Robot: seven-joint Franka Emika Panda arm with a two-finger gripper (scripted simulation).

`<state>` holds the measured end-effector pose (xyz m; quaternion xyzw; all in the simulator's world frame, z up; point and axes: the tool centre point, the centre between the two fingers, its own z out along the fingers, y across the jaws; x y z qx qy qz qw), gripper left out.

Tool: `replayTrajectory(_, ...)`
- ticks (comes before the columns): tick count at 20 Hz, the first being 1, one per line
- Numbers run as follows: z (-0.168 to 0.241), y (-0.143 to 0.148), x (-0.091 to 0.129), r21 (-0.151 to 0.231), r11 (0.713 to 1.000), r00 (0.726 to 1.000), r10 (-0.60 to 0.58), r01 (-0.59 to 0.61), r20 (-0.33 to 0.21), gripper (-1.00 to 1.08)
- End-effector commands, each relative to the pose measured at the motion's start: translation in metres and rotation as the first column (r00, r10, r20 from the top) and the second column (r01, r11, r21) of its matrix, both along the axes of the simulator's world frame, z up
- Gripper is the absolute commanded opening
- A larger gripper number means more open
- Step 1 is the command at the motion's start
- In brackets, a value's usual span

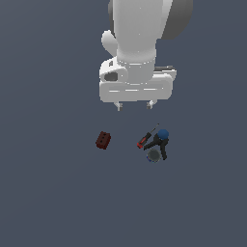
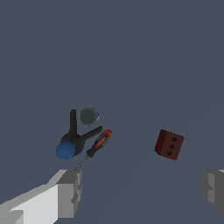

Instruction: Pick up a designated object from a clutter of objects.

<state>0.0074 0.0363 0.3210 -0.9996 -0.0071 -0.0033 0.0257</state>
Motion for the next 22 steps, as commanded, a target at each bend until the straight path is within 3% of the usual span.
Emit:
replayTrajectory(1,-0.002,0.000,0.000,-0.001,1.000,1.000,-0.005,0.005,-0.001,1.00)
replayTrajectory(11,-0.033,0.019,0.005,-0.013,0.997,0.997,-0.076,0.076,-0.006,1.00)
replayTrajectory(22,-0.103,0.062,0.006,-0.036,0.972,0.973,-0.231,0.231,-0.008,1.00)
